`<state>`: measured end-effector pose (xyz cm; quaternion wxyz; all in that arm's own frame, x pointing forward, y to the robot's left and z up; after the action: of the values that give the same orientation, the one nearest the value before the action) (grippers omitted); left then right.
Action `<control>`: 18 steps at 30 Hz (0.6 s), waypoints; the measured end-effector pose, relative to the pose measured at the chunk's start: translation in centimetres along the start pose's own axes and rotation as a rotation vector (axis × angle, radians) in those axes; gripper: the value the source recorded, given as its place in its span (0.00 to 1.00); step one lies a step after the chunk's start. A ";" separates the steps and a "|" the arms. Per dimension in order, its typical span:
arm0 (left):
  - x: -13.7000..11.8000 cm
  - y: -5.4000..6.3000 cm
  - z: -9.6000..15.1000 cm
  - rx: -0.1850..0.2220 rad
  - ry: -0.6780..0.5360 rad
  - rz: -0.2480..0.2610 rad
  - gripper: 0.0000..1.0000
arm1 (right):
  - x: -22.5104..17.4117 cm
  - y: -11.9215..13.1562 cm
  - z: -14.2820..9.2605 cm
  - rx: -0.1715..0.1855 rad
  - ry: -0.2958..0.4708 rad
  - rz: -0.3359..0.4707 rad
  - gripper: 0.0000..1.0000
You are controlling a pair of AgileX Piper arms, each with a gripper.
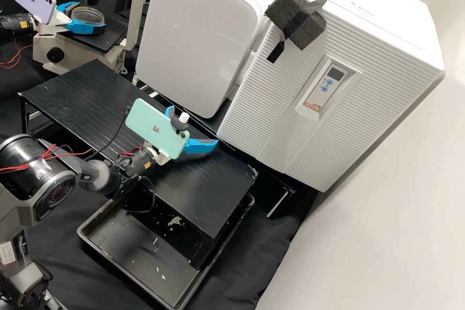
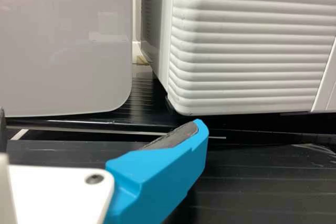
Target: Place the petri dish on the microscope
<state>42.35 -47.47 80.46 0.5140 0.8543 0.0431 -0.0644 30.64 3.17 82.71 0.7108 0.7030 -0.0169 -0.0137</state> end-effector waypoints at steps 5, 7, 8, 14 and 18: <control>0.0 0.0 0.0 0.000 0.000 -0.001 1.00 | 0.0 0.0 0.0 0.000 0.000 0.000 1.00; 0.1 -0.2 -0.1 0.000 0.001 -0.004 1.00 | 0.0 0.0 0.0 0.000 0.000 0.000 1.00; 0.1 -0.2 -0.1 0.000 0.001 -0.005 1.00 | 0.0 0.0 0.0 0.000 0.000 0.000 1.00; -0.4 -0.8 -0.2 0.000 -0.006 0.005 1.00 | 0.0 0.0 0.0 0.000 0.000 0.000 1.00; -1.2 -1.2 -0.1 -0.002 -0.016 0.018 1.00 | 0.0 0.0 0.0 0.000 0.000 0.000 1.00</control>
<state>41.00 -46.83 79.68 0.5156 0.8537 0.0311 -0.0666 30.64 3.17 82.71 0.7108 0.7030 -0.0169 -0.0137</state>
